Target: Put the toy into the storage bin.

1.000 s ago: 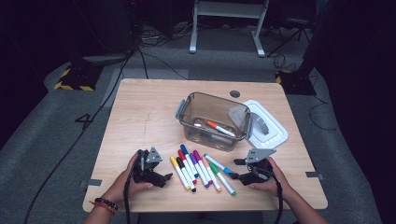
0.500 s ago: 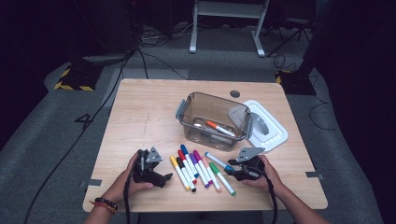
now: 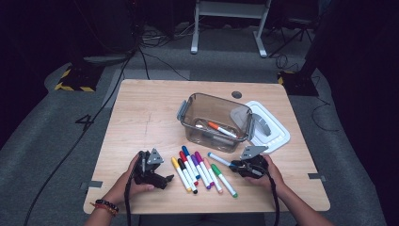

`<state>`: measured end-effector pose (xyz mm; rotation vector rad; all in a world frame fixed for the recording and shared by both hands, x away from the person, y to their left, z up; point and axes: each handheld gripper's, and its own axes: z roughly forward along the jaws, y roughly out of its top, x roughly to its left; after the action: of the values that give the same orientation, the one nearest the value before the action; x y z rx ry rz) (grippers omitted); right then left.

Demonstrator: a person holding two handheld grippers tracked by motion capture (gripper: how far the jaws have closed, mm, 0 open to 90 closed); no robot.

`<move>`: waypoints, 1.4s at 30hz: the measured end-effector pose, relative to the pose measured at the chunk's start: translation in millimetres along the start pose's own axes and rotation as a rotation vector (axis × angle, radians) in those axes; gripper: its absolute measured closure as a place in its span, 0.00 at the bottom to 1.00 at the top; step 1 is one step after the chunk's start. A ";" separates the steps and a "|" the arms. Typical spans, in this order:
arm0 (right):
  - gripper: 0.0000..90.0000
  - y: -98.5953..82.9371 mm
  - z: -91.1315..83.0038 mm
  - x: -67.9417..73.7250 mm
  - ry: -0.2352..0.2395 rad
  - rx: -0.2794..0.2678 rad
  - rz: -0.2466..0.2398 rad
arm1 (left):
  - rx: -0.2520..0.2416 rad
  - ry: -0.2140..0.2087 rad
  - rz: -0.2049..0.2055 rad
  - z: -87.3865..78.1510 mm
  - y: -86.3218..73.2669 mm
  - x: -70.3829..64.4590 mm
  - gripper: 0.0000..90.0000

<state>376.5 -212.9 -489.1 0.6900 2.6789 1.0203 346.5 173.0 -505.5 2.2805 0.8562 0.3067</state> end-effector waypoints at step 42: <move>0.84 64.0 -73.2 25.0 0.079 -0.173 -0.202 | 0.000 0.002 -0.003 -0.2 -0.1 -0.4 0.02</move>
<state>352.9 -201.1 -392.3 0.3451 2.6186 1.2269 346.1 172.9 -505.5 2.2796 0.8606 0.3082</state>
